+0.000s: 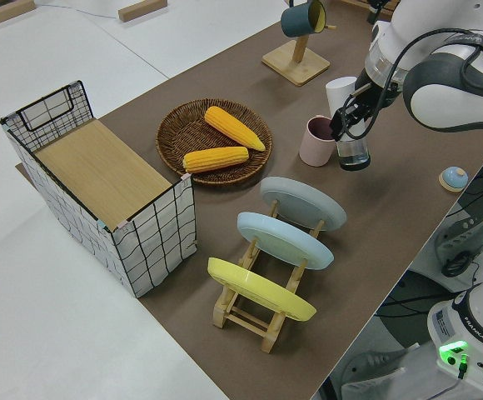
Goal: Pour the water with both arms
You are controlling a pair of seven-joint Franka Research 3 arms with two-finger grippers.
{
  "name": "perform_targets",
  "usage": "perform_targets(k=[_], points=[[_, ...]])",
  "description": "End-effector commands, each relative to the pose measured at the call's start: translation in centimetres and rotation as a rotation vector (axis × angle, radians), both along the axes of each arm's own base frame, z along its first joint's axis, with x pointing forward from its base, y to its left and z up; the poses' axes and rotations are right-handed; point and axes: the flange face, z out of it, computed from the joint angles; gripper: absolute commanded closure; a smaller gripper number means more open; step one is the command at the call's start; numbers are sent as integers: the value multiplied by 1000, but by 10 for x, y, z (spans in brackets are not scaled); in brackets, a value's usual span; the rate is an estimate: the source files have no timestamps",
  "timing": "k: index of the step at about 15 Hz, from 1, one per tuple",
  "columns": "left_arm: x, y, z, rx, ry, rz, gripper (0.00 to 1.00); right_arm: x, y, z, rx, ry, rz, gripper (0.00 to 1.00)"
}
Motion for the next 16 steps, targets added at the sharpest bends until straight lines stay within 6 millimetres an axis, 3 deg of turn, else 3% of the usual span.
perform_targets(k=[1,4,11,13,16], points=[[-7,-6,-4,4,-7,-7,1000,2,-43,7,-88,1,175,28],[0,-19,-29,14,48,-29,1000,11,-87,19,-133,-5,292,28],[12,-27,-52,37,95,-42,1000,25,-168,37,-206,-15,462,28],[17,-33,-53,44,107,-42,1000,27,-198,42,-221,-19,488,25],[25,-45,-53,58,123,-53,1000,37,-263,49,-128,-10,457,25]])
